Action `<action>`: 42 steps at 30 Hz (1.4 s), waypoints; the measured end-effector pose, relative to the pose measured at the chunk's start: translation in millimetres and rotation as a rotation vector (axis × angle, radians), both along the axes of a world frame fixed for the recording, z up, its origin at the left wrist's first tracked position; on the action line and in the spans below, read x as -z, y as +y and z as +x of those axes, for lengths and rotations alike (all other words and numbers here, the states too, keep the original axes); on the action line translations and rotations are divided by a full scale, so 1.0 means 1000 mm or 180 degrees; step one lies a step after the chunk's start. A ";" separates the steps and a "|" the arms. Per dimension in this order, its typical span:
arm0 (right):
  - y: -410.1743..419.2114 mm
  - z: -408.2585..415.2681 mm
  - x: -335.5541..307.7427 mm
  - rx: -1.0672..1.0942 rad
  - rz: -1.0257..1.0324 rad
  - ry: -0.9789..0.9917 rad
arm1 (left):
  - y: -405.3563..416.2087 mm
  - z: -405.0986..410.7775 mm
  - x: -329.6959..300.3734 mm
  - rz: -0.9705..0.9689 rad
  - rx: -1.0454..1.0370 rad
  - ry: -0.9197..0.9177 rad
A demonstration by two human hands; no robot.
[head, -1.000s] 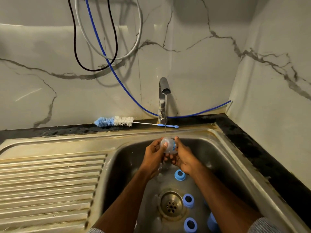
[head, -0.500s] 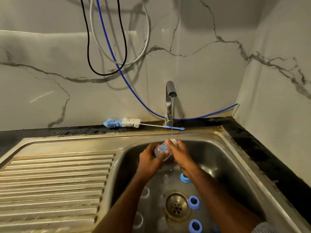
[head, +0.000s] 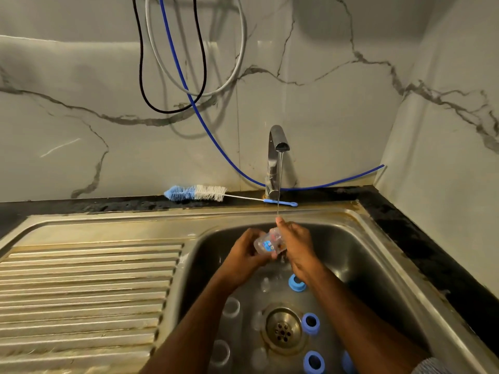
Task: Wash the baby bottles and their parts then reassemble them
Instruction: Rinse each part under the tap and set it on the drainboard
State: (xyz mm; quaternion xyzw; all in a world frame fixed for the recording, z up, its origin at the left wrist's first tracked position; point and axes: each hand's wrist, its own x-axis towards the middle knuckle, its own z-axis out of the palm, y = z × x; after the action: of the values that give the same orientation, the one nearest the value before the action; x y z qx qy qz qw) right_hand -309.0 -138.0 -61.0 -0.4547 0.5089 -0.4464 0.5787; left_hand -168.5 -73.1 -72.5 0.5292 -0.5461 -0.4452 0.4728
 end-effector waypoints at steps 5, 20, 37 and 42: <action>-0.003 0.002 0.002 0.0158 -0.0163 0.0089 | -0.002 -0.009 0.008 -0.0511 -0.0388 -0.0297; -0.008 -0.016 0.009 -0.0962 0.0266 -0.0775 | -0.006 -0.030 -0.010 0.1431 -0.0073 0.2226; -0.008 -0.019 0.021 -0.0943 -0.1171 0.2228 | -0.011 0.005 0.006 0.1044 -0.1044 -0.0506; -0.006 -0.010 0.012 -0.0354 -0.1459 0.2010 | -0.012 0.006 0.004 0.1011 -0.1047 -0.0608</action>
State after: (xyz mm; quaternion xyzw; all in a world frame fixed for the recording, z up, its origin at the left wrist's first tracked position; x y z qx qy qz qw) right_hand -319.2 -144.4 -73.4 -0.7139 0.5236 -0.3546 0.3005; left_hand -162.2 -84.8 -76.2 0.7184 -0.4179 -0.3905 0.3960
